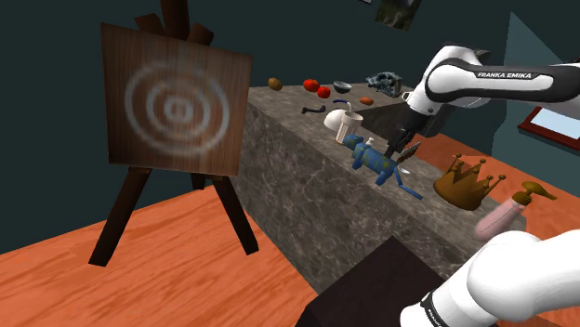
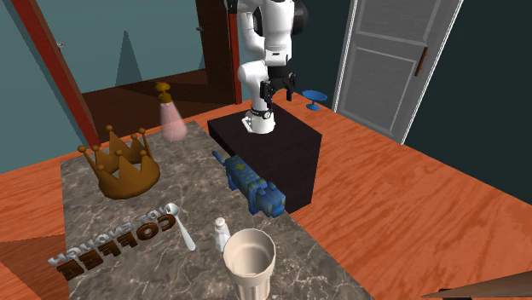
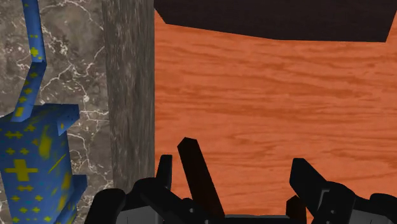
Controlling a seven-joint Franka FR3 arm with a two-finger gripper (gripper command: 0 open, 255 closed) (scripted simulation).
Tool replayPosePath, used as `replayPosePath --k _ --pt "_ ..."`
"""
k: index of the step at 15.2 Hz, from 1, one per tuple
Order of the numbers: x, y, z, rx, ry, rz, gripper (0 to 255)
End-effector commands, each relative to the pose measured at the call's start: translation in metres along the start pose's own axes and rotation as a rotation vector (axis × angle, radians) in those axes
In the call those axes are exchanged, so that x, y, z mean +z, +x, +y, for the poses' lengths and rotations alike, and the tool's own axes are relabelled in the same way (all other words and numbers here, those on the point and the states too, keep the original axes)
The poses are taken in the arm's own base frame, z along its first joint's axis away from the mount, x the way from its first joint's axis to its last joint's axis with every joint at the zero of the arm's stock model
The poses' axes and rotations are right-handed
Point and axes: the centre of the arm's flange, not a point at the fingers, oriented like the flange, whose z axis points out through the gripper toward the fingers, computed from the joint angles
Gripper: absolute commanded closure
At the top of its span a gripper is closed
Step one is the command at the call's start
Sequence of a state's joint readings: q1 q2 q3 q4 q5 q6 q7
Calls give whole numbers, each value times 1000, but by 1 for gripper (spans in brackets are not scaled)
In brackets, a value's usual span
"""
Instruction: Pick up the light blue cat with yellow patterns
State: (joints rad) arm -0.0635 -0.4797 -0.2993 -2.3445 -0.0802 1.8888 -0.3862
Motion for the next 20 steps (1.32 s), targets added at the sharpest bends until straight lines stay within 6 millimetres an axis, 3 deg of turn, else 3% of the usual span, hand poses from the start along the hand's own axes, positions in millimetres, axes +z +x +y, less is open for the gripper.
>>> replayPosePath --k 1,20 --pt "10 5 21 0 -7 -3 0" --pt "115 68 228 17 -56 -32 0"
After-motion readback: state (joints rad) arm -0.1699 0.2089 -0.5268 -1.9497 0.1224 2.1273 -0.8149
